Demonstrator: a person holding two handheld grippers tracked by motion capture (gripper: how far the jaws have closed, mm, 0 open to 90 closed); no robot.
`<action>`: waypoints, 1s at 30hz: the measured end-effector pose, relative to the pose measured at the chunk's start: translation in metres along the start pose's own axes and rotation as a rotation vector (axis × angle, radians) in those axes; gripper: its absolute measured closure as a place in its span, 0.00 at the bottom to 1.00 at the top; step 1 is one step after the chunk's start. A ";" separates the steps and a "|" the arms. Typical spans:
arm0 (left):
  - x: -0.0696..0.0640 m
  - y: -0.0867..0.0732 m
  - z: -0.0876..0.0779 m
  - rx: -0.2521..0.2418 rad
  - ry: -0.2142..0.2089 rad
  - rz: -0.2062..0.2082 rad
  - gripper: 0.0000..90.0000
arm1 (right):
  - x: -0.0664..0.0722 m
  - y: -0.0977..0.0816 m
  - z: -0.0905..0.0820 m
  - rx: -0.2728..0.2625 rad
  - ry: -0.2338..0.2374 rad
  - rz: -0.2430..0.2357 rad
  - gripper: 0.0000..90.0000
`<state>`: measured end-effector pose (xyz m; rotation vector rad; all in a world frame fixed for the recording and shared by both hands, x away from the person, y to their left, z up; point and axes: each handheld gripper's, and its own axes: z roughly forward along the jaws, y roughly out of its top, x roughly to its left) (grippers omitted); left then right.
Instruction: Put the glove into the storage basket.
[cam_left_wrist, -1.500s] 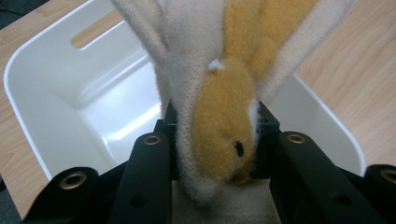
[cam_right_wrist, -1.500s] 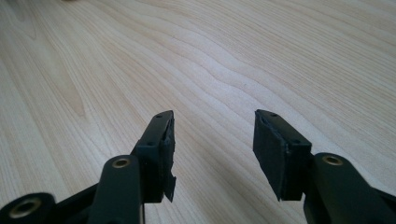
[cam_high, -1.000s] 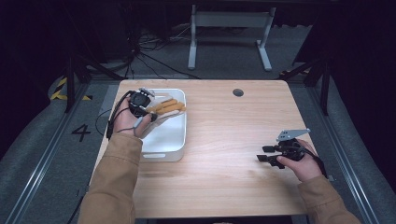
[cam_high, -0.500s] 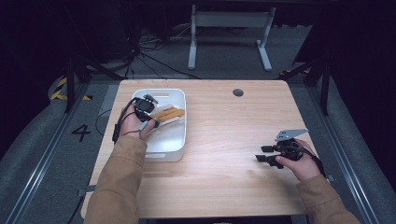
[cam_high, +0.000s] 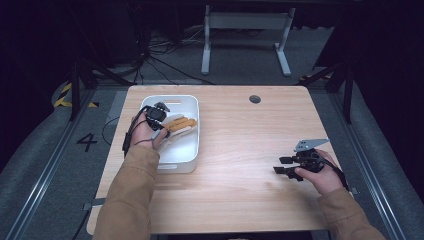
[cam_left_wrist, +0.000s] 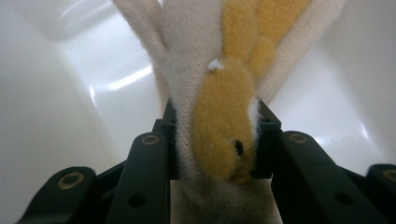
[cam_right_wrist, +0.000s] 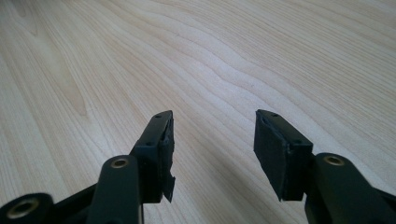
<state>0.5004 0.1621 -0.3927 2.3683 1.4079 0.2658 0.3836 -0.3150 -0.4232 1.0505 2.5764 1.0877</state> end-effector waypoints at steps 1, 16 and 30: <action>0.001 -0.001 0.001 -0.004 -0.010 -0.009 0.75 | 0.000 0.000 0.000 -0.001 0.000 0.000 0.54; 0.003 -0.008 0.004 0.014 0.013 -0.077 0.74 | 0.001 0.001 0.003 0.007 0.006 0.002 0.54; -0.003 -0.007 0.009 0.028 0.009 -0.102 0.73 | 0.000 0.004 0.007 0.005 0.015 -0.004 0.54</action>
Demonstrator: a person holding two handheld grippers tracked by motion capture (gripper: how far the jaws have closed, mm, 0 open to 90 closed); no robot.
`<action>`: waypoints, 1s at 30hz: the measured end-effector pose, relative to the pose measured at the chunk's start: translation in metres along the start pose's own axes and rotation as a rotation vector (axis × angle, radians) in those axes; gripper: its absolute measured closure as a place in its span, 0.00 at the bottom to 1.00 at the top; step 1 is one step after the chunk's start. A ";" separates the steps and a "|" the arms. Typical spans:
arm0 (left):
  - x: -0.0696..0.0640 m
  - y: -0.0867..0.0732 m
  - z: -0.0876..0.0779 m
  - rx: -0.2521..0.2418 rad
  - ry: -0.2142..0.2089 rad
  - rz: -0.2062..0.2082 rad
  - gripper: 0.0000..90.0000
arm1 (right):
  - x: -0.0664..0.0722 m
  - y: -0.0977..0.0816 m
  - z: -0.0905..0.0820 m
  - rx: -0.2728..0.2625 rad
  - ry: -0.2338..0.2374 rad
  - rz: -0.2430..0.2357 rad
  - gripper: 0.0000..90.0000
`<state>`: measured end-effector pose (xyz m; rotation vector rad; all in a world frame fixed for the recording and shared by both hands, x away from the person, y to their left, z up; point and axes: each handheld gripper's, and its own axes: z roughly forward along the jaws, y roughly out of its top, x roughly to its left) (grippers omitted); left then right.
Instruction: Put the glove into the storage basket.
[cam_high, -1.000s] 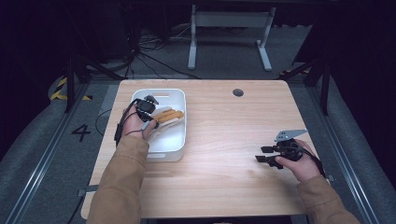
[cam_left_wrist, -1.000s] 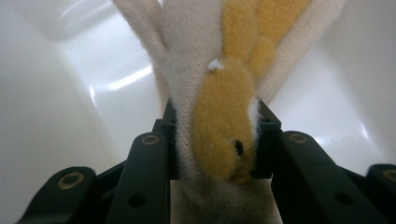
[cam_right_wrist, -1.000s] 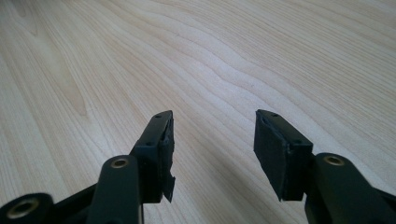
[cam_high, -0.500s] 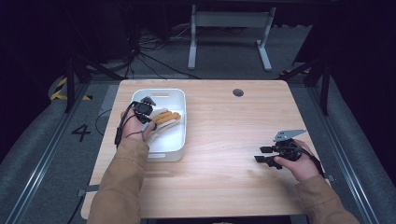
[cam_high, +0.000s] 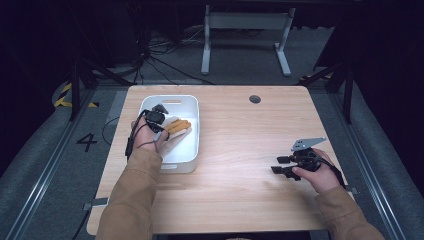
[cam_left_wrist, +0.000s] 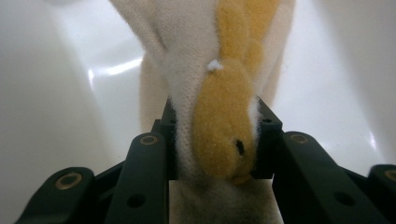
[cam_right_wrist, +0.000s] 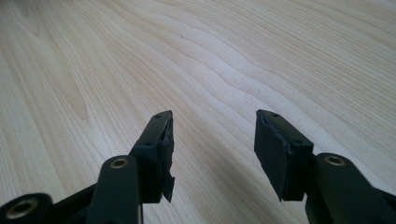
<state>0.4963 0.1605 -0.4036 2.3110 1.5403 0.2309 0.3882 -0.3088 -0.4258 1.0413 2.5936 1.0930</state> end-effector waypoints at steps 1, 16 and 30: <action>-0.001 0.000 0.001 0.005 -0.001 -0.003 0.73 | 0.000 0.001 0.000 -0.002 0.001 -0.003 0.54; -0.005 -0.004 -0.007 -0.054 -0.007 0.029 0.30 | 0.001 0.005 0.001 -0.007 0.005 -0.010 0.52; -0.024 -0.015 -0.058 -0.165 -0.031 0.074 0.35 | 0.001 0.018 0.009 -0.007 0.020 -0.032 0.52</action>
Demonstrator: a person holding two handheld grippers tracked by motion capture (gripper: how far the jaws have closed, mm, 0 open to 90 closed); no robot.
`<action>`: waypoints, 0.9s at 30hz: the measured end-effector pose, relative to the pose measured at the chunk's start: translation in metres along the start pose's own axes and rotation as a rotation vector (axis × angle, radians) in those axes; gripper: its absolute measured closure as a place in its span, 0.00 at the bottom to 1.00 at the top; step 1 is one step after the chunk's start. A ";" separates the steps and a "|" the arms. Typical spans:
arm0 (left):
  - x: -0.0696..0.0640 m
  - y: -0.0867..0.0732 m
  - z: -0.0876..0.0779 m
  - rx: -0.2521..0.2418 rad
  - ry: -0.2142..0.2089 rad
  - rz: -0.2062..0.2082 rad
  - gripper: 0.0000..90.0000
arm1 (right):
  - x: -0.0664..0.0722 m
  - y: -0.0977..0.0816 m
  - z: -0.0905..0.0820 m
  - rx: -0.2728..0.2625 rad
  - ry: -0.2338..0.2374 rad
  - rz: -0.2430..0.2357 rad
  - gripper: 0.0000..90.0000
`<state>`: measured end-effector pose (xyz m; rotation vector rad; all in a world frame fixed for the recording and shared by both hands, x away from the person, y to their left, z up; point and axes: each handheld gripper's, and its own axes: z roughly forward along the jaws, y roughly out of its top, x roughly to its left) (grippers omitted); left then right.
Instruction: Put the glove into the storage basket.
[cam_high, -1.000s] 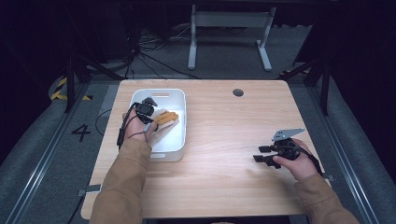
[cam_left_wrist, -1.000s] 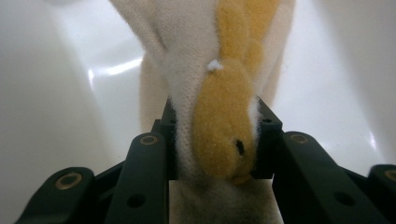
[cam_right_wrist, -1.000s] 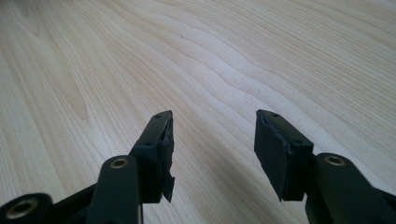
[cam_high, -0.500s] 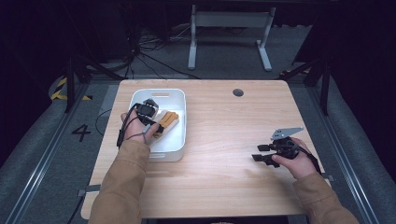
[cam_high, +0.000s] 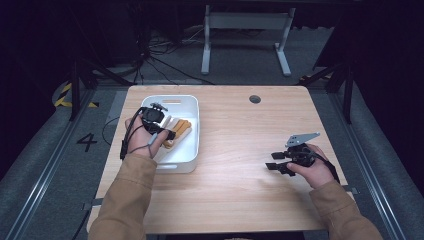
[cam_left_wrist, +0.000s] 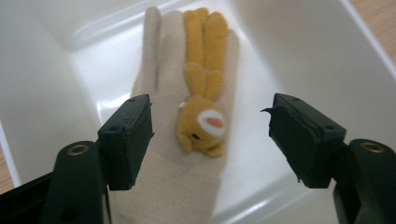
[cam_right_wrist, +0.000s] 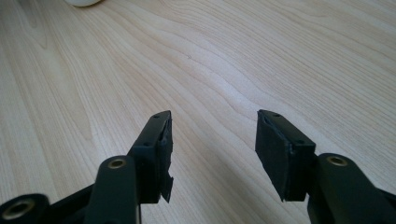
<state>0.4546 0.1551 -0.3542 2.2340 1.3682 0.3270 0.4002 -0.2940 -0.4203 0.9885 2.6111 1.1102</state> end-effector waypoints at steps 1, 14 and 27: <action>-0.008 -0.002 -0.007 -0.009 -0.012 0.020 0.36 | -0.001 0.000 0.000 -0.002 0.001 0.001 0.52; -0.066 -0.029 -0.035 -0.093 -0.149 0.160 0.37 | -0.006 -0.006 -0.007 -0.003 -0.022 0.020 0.53; -0.105 -0.062 -0.013 -0.095 -0.277 0.271 0.38 | -0.011 -0.013 -0.010 0.001 -0.030 0.032 0.53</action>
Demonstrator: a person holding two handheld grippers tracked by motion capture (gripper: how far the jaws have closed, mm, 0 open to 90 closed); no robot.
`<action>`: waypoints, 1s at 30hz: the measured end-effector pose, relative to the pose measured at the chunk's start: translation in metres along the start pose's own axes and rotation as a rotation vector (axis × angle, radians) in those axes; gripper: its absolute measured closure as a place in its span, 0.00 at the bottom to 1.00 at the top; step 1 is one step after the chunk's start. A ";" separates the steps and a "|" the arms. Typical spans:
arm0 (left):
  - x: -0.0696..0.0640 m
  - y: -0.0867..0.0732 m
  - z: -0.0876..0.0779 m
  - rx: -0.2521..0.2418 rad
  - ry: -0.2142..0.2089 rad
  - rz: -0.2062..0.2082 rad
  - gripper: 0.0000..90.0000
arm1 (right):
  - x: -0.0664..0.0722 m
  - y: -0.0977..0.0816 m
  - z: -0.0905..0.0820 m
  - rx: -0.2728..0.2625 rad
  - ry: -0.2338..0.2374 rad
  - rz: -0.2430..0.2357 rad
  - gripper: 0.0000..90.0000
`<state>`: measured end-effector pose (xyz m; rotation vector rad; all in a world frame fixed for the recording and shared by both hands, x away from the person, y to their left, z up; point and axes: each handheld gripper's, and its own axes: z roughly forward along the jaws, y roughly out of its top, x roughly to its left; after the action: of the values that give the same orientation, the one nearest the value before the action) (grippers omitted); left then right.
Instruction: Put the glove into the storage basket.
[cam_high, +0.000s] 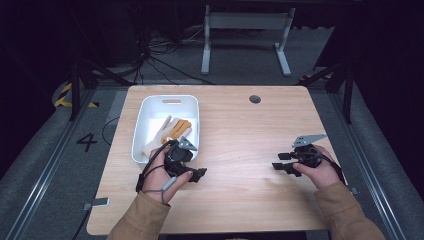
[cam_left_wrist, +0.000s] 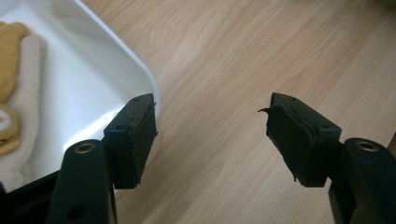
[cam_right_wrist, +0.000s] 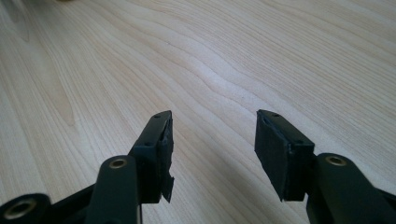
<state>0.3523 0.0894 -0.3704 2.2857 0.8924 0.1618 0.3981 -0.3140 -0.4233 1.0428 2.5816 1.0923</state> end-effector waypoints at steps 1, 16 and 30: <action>-0.001 -0.002 0.002 -0.001 -0.007 0.001 0.38 | 0.000 0.000 0.000 0.000 -0.001 0.001 0.53; -0.017 -0.024 0.047 -0.038 -0.060 0.088 0.37 | -0.003 -0.006 0.004 0.016 -0.004 0.008 0.53; -0.017 -0.039 0.081 -0.023 -0.039 0.101 0.35 | -0.005 -0.012 0.017 0.020 0.002 -0.007 0.51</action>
<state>0.3447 0.0555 -0.4554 2.3058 0.7525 0.1704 0.4019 -0.3139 -0.4445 1.0368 2.6006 1.0688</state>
